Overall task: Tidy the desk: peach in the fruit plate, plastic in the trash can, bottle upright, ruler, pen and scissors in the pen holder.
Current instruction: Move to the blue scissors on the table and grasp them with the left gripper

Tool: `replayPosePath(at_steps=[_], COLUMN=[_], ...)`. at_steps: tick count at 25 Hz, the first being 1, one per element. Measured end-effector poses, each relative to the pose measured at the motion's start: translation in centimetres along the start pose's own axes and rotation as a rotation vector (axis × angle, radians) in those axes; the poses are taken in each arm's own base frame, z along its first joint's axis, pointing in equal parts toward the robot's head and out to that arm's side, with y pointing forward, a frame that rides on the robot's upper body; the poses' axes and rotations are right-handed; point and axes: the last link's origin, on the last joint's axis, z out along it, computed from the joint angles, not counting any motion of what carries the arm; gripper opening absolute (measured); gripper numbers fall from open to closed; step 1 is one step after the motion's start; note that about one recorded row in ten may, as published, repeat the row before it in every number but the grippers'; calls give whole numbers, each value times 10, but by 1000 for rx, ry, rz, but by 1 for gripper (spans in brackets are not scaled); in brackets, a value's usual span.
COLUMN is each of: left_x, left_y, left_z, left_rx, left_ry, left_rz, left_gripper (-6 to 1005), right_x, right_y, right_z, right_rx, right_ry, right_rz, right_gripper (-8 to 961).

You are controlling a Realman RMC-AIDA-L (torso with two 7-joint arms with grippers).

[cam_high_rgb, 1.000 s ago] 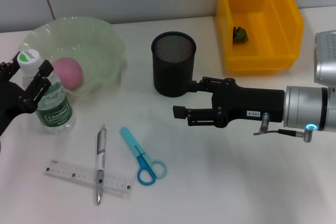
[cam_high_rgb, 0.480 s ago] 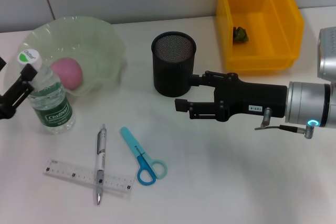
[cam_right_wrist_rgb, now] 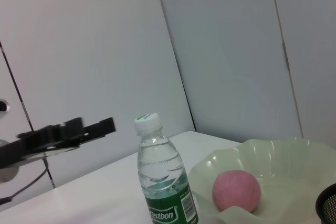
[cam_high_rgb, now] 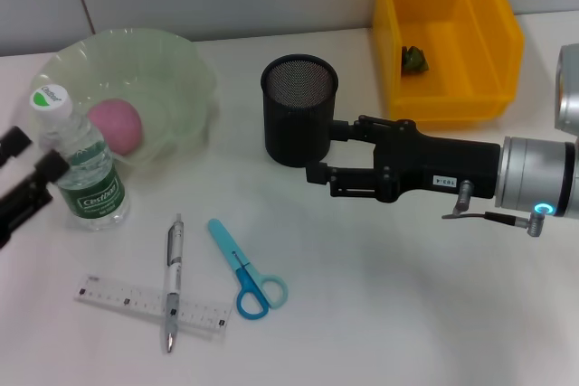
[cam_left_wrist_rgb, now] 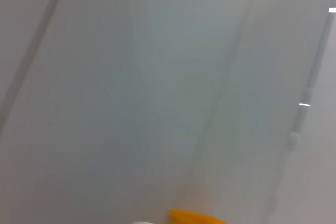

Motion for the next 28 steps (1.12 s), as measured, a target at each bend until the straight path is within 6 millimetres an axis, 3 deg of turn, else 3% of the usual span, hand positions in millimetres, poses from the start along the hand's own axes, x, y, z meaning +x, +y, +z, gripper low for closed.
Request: replayPosePath(at_steps=[7, 12, 28], left_x=[3, 2, 4], left_y=[14, 20, 18], left_z=[4, 19, 31], left_rx=[-164, -235, -259], left_ry=[-139, -264, -354], left_rz=[-83, -115, -153], left_gripper=[812, 812, 813], right_x=[3, 4, 7], right_y=[1, 3, 2], right_z=[-1, -2, -11], right_rx=[0, -8, 1], right_ry=[0, -1, 5], right_rz=[10, 16, 28], right_gripper=[816, 815, 816])
